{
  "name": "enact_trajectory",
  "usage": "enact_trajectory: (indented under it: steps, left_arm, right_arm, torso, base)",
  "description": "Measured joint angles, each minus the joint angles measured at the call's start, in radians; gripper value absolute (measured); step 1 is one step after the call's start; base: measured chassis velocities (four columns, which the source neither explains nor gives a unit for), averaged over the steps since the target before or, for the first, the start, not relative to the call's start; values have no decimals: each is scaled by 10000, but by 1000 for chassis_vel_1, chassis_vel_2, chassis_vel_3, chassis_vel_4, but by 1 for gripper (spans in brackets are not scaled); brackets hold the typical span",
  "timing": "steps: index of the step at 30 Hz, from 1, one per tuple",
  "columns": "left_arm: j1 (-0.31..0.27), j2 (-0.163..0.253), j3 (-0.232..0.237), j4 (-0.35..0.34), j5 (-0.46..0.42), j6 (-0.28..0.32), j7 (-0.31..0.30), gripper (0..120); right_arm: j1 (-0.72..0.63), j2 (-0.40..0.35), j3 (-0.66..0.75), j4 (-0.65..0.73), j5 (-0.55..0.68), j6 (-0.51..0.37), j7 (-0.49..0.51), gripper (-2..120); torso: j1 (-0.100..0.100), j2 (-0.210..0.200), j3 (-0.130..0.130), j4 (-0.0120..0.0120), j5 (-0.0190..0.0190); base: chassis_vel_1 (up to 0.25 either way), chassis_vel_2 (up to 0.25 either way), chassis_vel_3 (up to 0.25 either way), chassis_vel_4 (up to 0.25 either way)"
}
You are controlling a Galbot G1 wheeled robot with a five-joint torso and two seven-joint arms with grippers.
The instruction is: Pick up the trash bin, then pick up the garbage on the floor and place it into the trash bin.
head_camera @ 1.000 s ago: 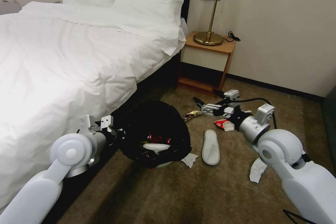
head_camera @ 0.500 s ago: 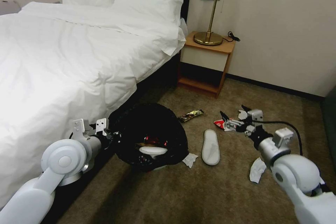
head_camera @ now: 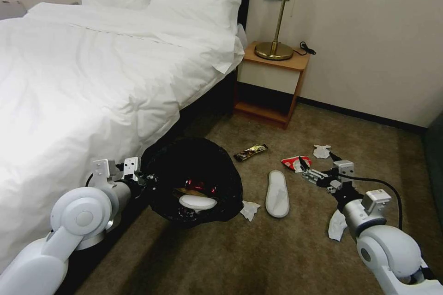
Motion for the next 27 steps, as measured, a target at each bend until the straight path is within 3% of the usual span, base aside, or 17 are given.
enact_trajectory:
  steps: [17, 27]
  left_arm:
    - [-32, -89, -5, -14, -5, -1, 3, 0]
    - [-292, -204, -87, 169, 213, -1, 162, 0]
  right_arm:
    - [-329, 158, 307, -113, -60, 89, 91, 100]
    - [-331, 340, 497, -390, -65, -7, 120, 100]
  torso:
    - [1, -1, 0, -6, 1]
    - [2, 0, 0, 0, 1]
  base:
    - [-77, -67, -60, -64]
    - [0, 0, 0, 0]
